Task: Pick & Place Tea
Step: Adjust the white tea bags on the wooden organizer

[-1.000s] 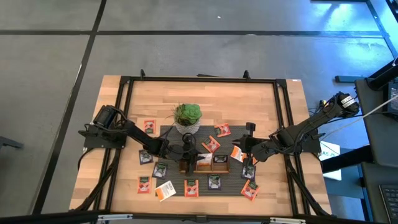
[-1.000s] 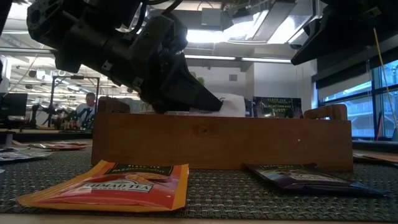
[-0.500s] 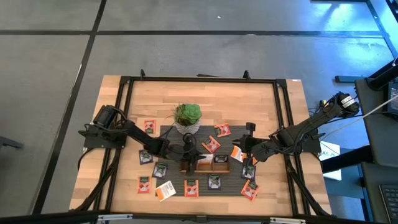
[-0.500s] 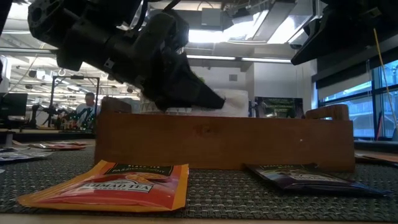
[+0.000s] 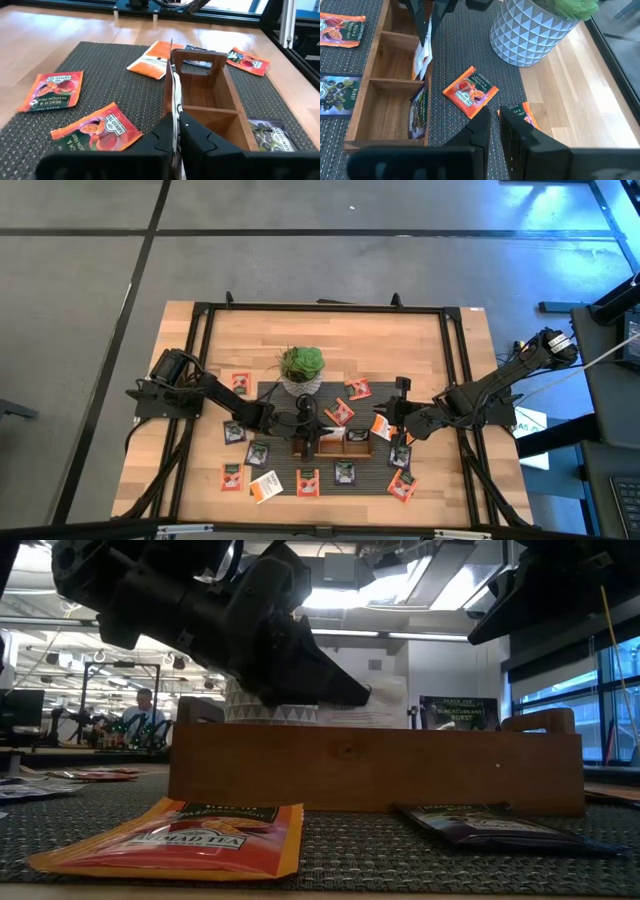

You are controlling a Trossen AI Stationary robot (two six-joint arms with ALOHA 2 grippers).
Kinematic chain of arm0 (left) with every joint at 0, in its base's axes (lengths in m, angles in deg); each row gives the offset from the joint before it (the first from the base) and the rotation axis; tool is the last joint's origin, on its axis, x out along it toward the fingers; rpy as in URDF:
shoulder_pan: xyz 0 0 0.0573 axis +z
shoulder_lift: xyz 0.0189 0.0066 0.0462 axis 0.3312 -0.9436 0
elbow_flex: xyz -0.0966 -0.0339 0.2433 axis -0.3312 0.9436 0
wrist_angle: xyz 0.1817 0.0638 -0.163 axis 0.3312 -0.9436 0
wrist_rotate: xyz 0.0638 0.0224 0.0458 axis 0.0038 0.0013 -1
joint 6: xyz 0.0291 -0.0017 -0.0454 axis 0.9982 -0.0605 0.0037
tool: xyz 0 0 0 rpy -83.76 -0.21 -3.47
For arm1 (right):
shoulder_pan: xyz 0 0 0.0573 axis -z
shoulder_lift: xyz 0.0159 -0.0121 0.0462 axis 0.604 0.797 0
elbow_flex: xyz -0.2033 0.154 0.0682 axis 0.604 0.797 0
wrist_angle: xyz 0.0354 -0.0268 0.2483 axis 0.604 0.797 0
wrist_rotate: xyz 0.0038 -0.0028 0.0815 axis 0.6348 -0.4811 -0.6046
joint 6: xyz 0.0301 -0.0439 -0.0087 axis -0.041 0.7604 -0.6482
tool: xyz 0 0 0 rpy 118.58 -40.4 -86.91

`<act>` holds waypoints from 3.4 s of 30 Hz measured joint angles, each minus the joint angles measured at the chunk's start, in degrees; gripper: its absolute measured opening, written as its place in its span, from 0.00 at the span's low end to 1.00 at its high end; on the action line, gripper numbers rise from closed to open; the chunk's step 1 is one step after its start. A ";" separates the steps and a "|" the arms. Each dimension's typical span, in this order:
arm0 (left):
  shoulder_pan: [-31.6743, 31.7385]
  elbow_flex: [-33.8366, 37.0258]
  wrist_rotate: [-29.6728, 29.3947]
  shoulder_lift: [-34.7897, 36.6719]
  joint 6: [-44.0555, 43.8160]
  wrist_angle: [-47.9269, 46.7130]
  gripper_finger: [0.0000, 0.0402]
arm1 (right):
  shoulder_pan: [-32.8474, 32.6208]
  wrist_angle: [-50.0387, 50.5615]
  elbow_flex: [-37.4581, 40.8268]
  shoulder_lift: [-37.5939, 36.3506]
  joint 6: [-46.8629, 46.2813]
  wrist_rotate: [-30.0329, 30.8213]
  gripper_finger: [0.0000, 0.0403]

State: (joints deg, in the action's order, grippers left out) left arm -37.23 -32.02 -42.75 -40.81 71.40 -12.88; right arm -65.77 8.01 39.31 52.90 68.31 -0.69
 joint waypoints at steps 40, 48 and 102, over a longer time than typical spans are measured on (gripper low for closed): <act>-0.11 0.11 -0.16 12.90 8.51 -8.56 0.09 | -0.01 0.74 -1.79 -0.04 -0.35 0.00 0.29; 0.09 0.24 0.61 13.29 6.90 -8.91 0.09 | 0.00 0.91 -1.81 -0.04 -0.35 0.00 0.29; 6.75 -9.64 15.58 5.86 -2.78 -21.99 0.27 | 0.05 1.14 -1.88 -0.02 -1.90 0.00 0.29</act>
State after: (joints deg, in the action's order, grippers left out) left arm -30.48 -41.66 -27.17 -34.95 68.62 -34.87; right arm -65.71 9.14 37.44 52.88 66.41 -0.69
